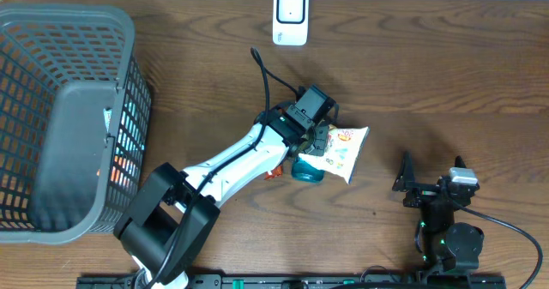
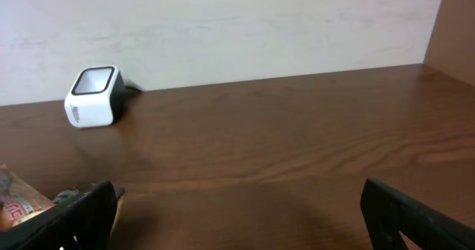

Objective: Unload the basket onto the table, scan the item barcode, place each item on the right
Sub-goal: 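Carry the snack bag out and drop it right of the bottle, then move the left gripper back into the basket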

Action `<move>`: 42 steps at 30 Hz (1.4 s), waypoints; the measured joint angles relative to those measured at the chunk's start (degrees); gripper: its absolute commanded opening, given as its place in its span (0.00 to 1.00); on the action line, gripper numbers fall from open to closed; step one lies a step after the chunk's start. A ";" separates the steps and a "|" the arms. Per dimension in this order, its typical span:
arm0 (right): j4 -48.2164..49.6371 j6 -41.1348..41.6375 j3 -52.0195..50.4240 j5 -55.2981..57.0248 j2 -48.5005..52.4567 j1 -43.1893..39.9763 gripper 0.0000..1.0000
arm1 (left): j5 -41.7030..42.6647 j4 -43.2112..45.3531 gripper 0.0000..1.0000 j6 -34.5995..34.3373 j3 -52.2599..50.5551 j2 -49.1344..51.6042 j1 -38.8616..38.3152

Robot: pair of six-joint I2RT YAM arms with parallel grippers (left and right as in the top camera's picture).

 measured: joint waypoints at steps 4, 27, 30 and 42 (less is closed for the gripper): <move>0.00 0.00 0.00 0.00 0.00 0.00 0.99 | -0.04 -1.01 0.99 0.04 0.00 -0.59 -0.02; -0.04 0.00 0.00 0.00 0.00 0.00 0.99 | -33.03 -6.01 0.98 -2.08 3.85 -49.35 37.64; -0.02 0.00 0.00 0.02 0.00 -0.02 0.99 | -34.27 -10.82 0.98 -8.70 3.87 -49.55 49.44; -0.02 0.00 0.00 -0.02 0.00 -0.02 0.99 | -15.43 -31.45 0.98 -35.39 3.82 -37.07 73.88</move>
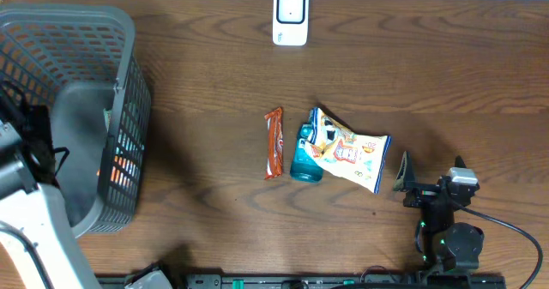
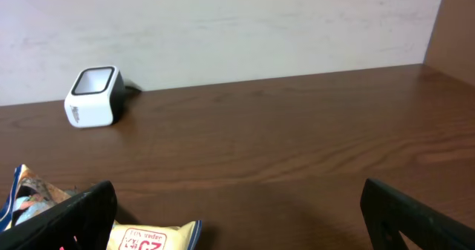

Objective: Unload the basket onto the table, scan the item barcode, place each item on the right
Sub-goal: 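Move the left gripper back into the basket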

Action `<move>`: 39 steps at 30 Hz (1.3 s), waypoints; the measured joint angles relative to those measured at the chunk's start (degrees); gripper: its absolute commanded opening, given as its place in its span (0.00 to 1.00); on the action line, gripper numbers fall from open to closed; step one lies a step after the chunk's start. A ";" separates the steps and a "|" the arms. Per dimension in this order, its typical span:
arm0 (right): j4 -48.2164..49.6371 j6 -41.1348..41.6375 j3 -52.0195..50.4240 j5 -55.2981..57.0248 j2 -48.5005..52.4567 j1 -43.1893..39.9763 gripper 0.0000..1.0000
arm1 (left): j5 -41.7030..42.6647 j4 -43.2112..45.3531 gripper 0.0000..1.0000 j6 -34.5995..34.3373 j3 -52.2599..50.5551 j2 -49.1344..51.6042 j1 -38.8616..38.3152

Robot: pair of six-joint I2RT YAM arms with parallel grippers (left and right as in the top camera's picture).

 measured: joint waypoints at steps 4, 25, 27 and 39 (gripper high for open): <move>0.02 0.00 0.00 0.02 0.00 0.00 0.99 | 6.10 -1.77 0.98 1.25 0.00 5.38 0.46; 0.02 0.00 0.00 0.02 0.00 0.00 0.99 | 11.13 -3.67 0.98 24.17 -0.94 38.64 0.22; 0.02 0.00 0.00 0.02 0.00 0.00 0.99 | 11.17 -1.27 0.98 24.46 -2.23 39.19 -0.22; 0.00 0.00 0.00 0.02 0.00 0.00 0.99 | 11.58 3.04 0.78 24.06 -6.03 37.09 -4.07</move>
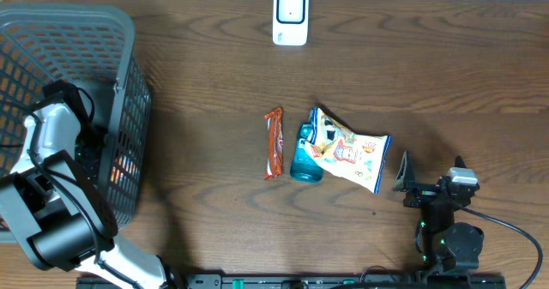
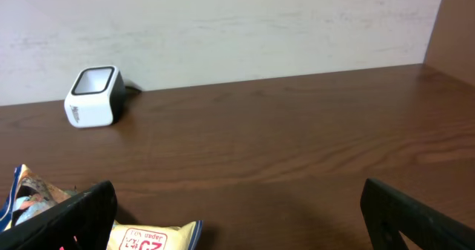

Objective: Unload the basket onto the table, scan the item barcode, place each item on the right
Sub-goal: 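Move the left gripper back into the basket, then grasp the small orange snack pack and place it left of the bar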

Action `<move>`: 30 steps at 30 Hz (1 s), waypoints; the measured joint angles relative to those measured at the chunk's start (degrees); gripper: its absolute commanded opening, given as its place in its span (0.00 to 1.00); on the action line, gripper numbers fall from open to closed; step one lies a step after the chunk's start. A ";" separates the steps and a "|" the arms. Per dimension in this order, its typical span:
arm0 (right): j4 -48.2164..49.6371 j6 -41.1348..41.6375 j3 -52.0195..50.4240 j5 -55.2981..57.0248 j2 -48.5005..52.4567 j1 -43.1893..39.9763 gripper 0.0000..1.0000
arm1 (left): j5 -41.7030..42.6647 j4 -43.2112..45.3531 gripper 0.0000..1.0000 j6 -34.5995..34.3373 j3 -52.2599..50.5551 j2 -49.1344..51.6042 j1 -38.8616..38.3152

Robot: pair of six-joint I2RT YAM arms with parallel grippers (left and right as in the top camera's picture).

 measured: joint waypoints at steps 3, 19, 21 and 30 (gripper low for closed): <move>0.02 0.00 0.00 0.00 0.00 0.00 0.99 | 0.02 -1.07 0.65 -0.02 -0.04 0.00 -0.26; 0.02 0.00 0.00 0.00 0.00 0.00 0.99 | -2.56 -11.76 0.42 0.02 7.32 -2.29 2.58; 0.02 0.00 0.00 0.00 0.00 0.00 0.99 | -2.62 -12.98 0.42 0.04 10.84 -4.76 3.30; 0.02 0.00 0.00 0.00 0.00 0.00 0.99 | -0.28 -14.12 0.42 -2.03 21.62 -27.47 4.20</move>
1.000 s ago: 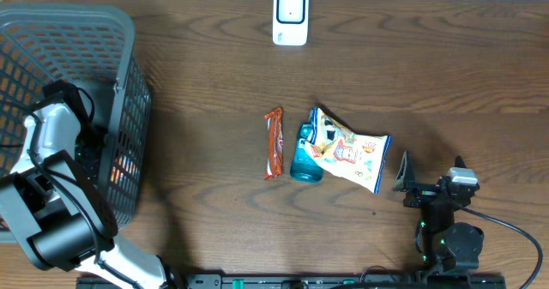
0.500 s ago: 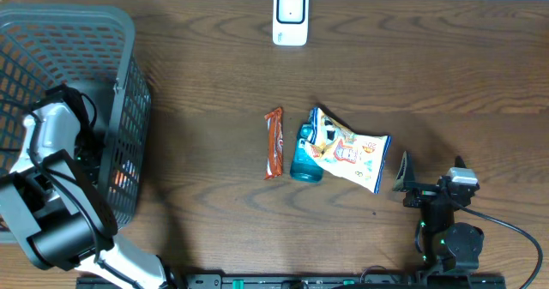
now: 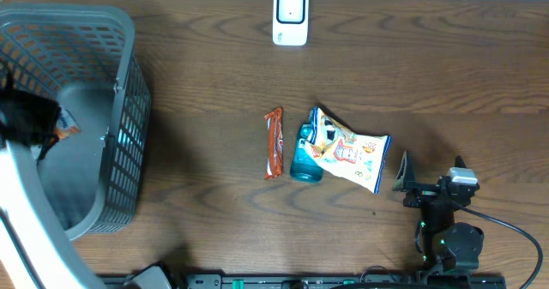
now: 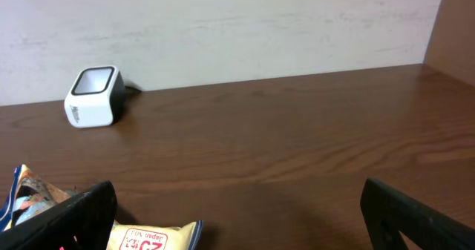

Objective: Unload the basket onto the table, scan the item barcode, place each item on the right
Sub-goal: 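Grasp the small orange snack pack and place it left of the bar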

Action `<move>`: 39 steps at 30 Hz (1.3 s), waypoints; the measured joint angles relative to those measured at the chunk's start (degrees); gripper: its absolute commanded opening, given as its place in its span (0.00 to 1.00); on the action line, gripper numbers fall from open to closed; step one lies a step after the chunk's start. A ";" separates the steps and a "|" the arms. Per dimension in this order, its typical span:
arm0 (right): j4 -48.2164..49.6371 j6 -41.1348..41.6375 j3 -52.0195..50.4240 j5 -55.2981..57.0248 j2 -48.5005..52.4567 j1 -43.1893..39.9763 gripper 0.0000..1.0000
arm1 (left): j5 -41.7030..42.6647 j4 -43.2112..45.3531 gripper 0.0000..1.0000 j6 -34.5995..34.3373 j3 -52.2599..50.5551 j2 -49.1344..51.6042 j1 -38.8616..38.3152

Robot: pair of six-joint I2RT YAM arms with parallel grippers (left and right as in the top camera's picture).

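The white barcode scanner [image 3: 290, 16] stands at the table's far edge and also shows in the right wrist view [image 4: 93, 96]. My left gripper [image 3: 34, 119] is over the left part of the grey basket [image 3: 129, 109], large and blurred, with a small orange packet [image 3: 67, 124] at its tip. My right gripper [image 3: 429, 169] rests open at the near right, just right of the snack bag [image 3: 347, 149]. From the wrist camera that gripper [image 4: 237, 228] has nothing between its fingers.
A brown-orange bar [image 3: 274, 141], a teal bottle [image 3: 302, 159] and the snack bag lie together mid-table. The bag's corner [image 4: 148, 239] lies by the right gripper's left finger [image 4: 78, 216]. More packets show through the basket's mesh.
My left gripper was low inside the basket. Now it is raised over the basket's left part with an orange packet at its tip. The right arm and the items on the table have not moved.
First my left gripper was at the snack bag in the middle of the table. Then the bag lay further right against the teal bottle and the arm was by the basket. It then reached into the basket, and now it holds an orange packet above it.
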 measured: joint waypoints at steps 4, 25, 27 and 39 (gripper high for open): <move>0.00 0.00 0.00 0.02 0.00 0.00 0.99 | 3.30 -0.26 0.42 -2.21 0.07 -8.94 -1.70; 0.00 0.00 0.00 0.00 0.00 0.00 0.99 | -2.67 4.33 0.38 -13.86 -12.02 1.16 -56.33; -0.02 0.00 0.00 0.00 0.00 0.00 0.99 | -3.67 6.10 0.39 -14.45 -12.37 6.21 -59.01; 0.00 0.00 0.00 0.00 0.00 0.00 0.99 | -7.98 13.25 0.39 -15.82 -12.39 30.60 -62.45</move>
